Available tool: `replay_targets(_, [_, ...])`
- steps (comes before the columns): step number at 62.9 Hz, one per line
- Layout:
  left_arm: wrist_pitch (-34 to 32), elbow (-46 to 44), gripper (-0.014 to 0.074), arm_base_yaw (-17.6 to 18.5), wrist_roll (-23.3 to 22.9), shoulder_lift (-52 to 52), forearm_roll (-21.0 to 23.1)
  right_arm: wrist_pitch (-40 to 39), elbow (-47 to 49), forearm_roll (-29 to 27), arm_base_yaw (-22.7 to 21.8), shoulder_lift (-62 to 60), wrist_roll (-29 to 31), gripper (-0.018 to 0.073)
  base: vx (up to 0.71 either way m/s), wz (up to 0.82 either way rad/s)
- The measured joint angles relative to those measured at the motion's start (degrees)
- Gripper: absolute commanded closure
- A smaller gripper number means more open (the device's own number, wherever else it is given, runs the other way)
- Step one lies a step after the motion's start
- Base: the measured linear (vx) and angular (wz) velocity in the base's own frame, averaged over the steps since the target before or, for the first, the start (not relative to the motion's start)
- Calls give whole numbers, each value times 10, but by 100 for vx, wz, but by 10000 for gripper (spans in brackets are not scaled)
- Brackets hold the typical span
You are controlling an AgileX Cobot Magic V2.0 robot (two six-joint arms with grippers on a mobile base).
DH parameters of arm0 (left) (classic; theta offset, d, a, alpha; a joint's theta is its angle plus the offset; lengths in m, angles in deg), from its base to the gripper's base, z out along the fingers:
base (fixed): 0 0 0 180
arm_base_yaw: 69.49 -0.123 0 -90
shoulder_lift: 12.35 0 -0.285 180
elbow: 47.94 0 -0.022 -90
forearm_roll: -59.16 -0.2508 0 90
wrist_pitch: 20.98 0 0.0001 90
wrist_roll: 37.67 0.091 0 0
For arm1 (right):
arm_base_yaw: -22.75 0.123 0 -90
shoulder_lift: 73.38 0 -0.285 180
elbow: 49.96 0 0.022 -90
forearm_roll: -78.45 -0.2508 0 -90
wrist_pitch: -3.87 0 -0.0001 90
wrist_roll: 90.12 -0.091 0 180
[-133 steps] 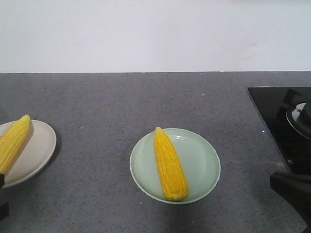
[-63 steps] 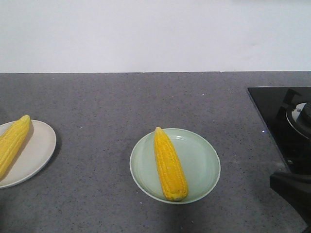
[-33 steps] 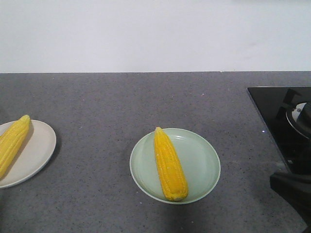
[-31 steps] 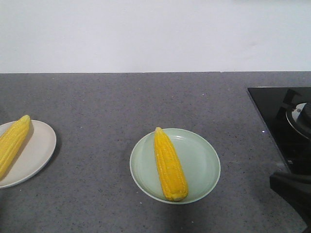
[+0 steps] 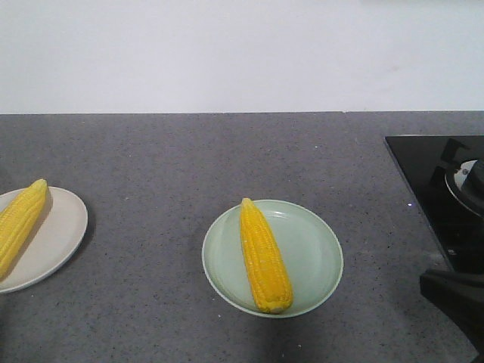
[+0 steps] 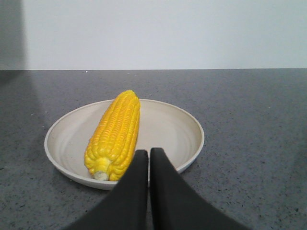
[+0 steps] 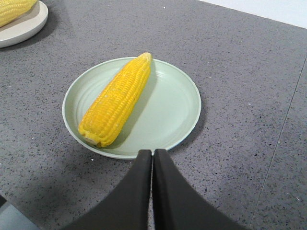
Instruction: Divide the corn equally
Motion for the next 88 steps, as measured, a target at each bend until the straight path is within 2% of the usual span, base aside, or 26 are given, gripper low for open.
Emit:
replay_targets(50, [0, 0, 603, 0, 0, 0, 0, 1, 0, 0, 0, 0, 0, 566, 0, 0])
replay_targets(65, [0, 0, 603, 0, 0, 0, 0, -36, -44, 56, 0, -59, -5, 566, 0, 0])
replay_targets(78, [0, 0, 603, 0, 0, 0, 0, -136, -168, 104, 0, -188, -95, 566, 0, 0])
replay_targets(88, [0, 0, 603, 0, 0, 0, 0, -161, -223, 165, -17, -276, -178, 566, 0, 0])
